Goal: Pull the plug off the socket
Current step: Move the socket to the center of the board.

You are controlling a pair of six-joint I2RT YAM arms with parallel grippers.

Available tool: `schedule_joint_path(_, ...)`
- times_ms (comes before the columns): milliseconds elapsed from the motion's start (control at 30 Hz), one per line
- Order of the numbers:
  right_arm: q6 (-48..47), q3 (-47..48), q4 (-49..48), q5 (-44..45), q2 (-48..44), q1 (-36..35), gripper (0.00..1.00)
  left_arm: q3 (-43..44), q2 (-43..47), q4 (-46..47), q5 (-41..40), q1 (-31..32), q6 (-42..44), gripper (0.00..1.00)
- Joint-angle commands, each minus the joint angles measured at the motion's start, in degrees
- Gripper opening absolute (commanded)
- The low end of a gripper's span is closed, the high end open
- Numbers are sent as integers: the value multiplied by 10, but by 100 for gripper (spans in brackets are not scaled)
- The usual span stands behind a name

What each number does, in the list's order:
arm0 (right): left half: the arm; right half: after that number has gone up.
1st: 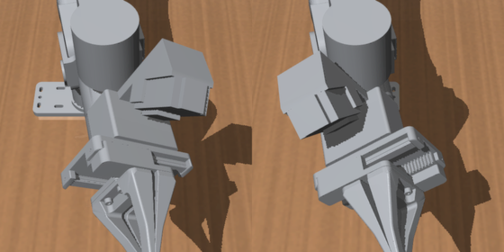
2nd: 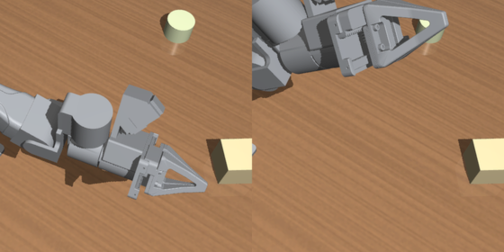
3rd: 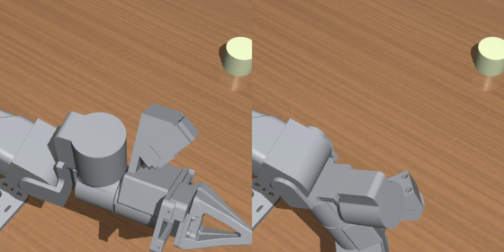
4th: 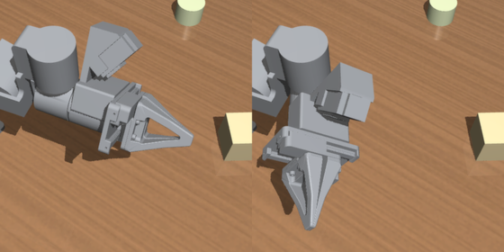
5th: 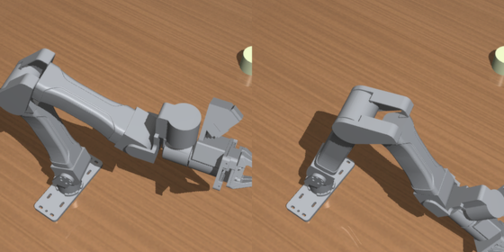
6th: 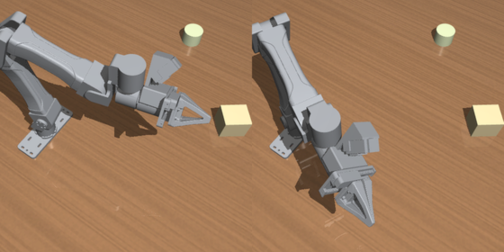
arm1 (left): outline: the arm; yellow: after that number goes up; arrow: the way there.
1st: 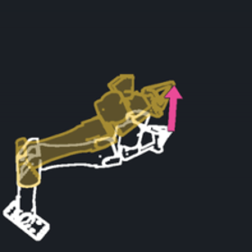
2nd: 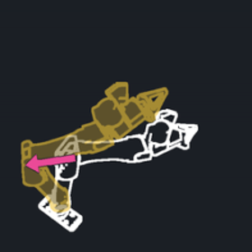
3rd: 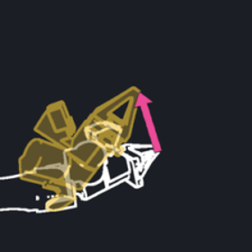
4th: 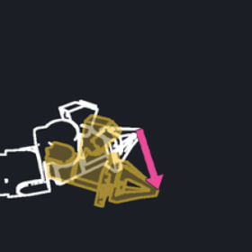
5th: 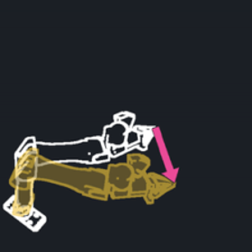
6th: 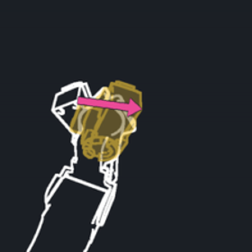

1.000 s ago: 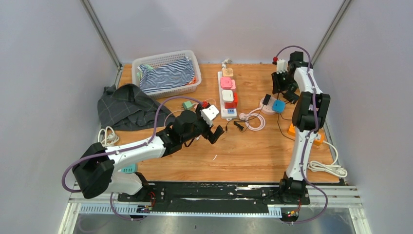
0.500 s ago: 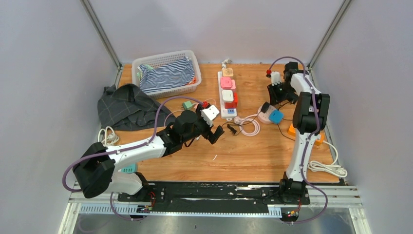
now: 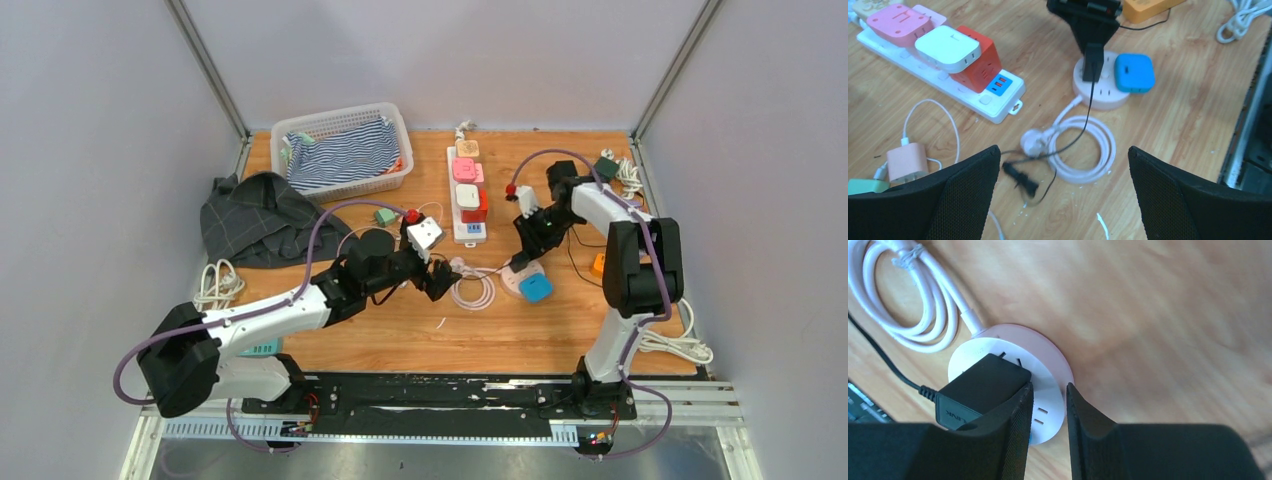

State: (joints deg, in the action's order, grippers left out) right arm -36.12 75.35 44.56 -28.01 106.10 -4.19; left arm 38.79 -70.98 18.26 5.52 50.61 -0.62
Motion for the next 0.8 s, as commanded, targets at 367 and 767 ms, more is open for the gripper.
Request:
schedule_joint_path(367,13,-61,-10,-15,-149,-18,43,-28,82,17,129,14,-81,100)
schedule_joint_path(767,-52,-126,-9,-187,-448,-2,69,-4,46,-6,50,25,-123,100)
